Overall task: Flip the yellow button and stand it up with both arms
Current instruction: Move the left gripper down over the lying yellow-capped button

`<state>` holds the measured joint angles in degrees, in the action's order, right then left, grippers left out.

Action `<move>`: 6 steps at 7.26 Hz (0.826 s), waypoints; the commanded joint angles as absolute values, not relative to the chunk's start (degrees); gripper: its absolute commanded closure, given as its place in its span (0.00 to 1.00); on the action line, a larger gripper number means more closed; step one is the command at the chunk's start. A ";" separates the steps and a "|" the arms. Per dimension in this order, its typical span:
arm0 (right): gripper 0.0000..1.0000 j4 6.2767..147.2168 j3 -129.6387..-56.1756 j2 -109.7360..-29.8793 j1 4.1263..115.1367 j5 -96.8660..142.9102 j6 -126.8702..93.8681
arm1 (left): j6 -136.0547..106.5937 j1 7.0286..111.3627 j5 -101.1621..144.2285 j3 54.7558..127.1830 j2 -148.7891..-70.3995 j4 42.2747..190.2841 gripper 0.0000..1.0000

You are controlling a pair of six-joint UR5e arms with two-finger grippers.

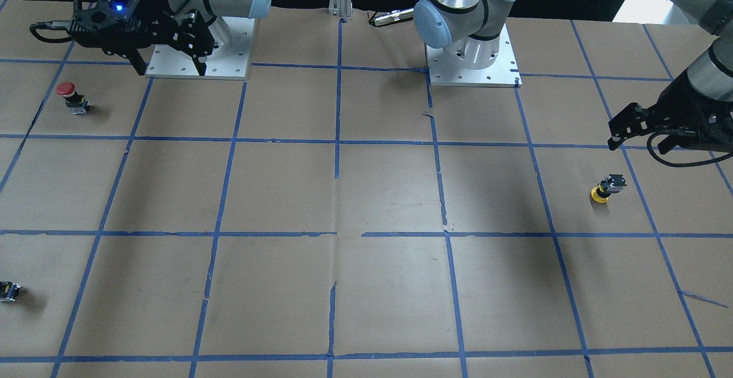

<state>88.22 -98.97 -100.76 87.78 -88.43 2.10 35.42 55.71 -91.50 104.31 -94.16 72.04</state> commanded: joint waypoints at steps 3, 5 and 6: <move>0.00 87.63 -98.88 -100.72 87.72 -88.51 2.20 | 34.54 50.20 -91.41 106.08 -100.62 67.59 0.02; 0.00 87.63 -98.87 -101.60 87.54 -88.07 1.94 | 36.98 49.66 -91.67 107.48 -104.66 60.61 0.01; 0.00 87.63 -98.96 -101.69 87.63 -87.89 1.85 | 40.13 48.35 -91.67 108.71 -105.46 57.95 0.01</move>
